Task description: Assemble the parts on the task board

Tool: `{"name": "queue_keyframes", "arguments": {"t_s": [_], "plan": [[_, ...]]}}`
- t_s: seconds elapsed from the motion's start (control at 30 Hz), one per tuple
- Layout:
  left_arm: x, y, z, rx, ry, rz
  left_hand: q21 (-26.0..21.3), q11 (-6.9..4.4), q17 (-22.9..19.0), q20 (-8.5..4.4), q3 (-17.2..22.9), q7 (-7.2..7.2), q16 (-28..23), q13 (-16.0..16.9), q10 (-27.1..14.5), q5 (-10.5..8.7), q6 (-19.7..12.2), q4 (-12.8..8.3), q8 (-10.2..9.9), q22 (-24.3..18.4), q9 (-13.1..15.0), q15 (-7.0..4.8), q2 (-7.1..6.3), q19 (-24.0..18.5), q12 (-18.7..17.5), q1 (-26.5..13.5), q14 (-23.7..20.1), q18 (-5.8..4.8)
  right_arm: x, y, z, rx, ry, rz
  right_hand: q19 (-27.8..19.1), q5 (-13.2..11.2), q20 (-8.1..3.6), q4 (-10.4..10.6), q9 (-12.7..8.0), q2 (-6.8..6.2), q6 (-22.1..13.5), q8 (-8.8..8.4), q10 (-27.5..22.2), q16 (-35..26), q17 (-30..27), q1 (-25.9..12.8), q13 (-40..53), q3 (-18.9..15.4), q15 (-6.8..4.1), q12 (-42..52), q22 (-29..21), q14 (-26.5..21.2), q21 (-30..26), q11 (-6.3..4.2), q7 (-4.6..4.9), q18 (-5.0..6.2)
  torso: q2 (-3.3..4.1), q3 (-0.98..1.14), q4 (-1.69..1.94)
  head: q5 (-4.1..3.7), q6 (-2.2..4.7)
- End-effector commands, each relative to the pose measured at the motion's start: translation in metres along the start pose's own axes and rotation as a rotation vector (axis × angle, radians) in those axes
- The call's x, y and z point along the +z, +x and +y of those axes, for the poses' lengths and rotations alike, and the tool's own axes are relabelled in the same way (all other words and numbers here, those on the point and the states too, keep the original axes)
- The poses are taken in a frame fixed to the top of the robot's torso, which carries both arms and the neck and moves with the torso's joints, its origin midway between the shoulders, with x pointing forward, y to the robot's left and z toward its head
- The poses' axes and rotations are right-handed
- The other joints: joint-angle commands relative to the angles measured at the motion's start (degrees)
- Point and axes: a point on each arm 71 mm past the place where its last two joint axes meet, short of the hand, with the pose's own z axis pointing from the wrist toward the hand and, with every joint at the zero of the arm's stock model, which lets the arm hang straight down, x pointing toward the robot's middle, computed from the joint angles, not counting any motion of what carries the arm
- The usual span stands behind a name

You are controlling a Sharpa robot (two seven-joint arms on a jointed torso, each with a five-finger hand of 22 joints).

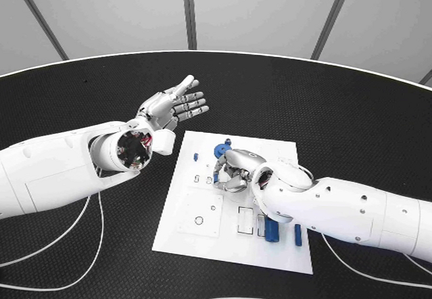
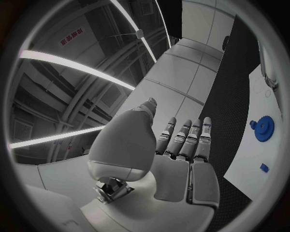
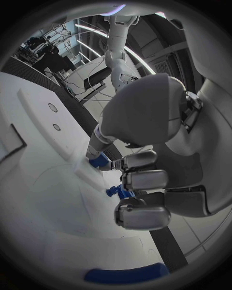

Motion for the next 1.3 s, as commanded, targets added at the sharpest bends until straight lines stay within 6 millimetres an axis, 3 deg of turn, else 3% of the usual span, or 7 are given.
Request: {"name": "queue_keyframes", "arguments": {"t_s": [0.03, 1.3], "plan": [[-0.0001, -0.0001, -0.0001, 0.0, 0.0, 0.0, -0.28, -0.05, -0.09, -0.04, 0.44, 7.68, -0.24, 0.01, -0.01, 0.31, 0.1, 0.03, 0.09, -0.06, 0.03, 0.04, 0.46, -0.55, -0.01, 0.05, -0.51, -0.13, 0.0002, 0.0, 0.0, 0.0, 0.0, -0.001, 0.59, -0.26, -0.13, -0.07, -0.08, -0.2, -0.57, -0.13, 2.3, 0.08, 13.01, -0.61, 10.33, -0.45, 0.09, -0.37, 6.58, 5.43, -0.36, 0.09, 0.26, -0.49, 0.0, -0.01, -0.01, 0.02, -0.02], [0.0, -0.0012, -0.0004, 0.001, -0.001, -0.002, -0.28, -0.05, -0.09, -0.04, 0.44, 7.68, -0.24, 0.01, -0.01, 0.31, 0.1, 0.03, 0.09, -0.06, 0.03, 0.04, 0.46, -0.55, -0.01, 0.05, -0.51, -0.13, 0.0018, 0.0016, 0.0024, -0.004, -0.012, 0.014, -0.03, -0.58, 0.67, -0.37, -0.81, -2.04, -4.02, -1.91, 0.88, -0.13, 12.4, -1.92, 8.86, -1.11, 1.06, -1.87, 5.74, 5.28, -1.47, 1.28, 1.62, -0.23, 0.02, 0.08, -0.04, -0.35, -0.28]]}}
